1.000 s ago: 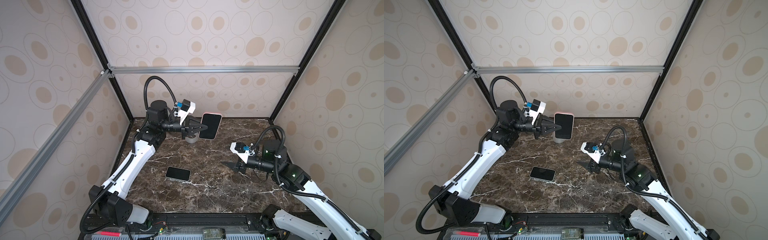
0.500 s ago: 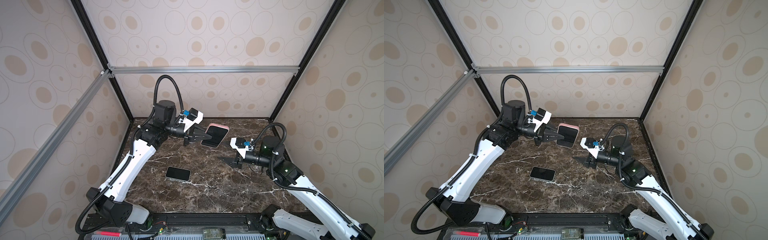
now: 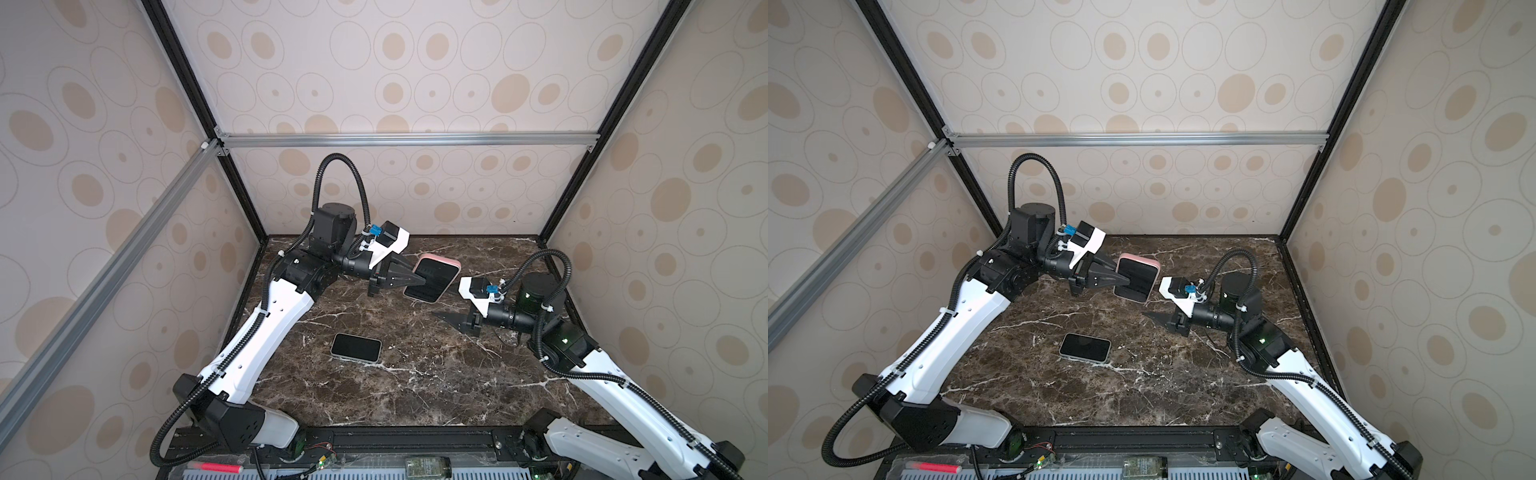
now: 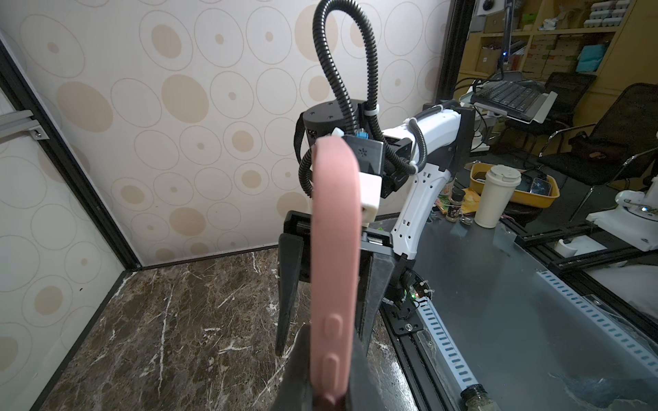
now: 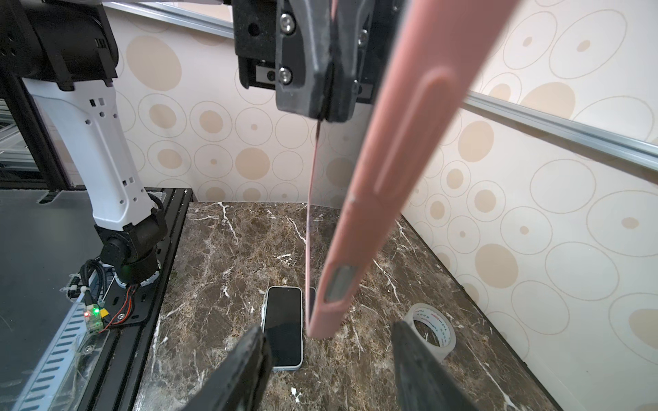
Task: Take the phone out of the phone case
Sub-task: 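Close the right gripper on the pink-cased phone's edge opposite the left gripper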
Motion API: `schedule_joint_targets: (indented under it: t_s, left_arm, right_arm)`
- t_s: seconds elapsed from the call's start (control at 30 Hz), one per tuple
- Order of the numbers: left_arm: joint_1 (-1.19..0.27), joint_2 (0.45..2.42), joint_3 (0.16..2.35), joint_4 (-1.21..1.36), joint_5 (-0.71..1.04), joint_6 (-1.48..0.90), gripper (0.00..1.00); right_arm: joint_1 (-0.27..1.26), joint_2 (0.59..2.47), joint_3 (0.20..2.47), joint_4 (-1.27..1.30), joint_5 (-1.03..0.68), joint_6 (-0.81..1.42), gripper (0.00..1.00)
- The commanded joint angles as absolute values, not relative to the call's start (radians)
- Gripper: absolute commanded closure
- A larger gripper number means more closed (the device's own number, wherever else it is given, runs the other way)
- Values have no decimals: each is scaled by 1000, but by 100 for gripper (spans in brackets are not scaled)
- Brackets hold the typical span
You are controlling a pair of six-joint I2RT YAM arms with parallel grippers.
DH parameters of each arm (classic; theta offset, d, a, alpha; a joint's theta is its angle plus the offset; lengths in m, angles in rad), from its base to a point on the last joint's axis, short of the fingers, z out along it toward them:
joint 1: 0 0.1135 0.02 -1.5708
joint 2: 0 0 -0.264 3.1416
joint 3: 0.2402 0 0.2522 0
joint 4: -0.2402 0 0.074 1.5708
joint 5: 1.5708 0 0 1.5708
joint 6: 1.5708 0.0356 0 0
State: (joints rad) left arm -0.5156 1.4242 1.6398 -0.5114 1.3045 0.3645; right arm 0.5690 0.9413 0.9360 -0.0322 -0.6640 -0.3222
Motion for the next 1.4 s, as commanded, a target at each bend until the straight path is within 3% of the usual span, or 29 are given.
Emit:
schedule_joint_targets:
  t_s: [0.0,0.37,0.67,0.8,1.37]
  left_arm:
    - [-528,1417,1687,-504,1350,404,100]
    - [-542,1418,1687,-495,1347,394,100]
    - [-545,1417,1678,-474,1350,381,100]
    - [-545,1413,1671,-467,1354,378,100]
    - [-545,1415,1671,-459,1358,368,100]
  right_arm:
    - [565,956,953,-32,-701,-345,45]
    - [565,976,963,-4,-724,-327,59]
    - [565,973,958,32,-762,-286,59]
    - [565,969,950,48,-762,-278,66]
    - [565,969,988,-87,-769,-390,66]
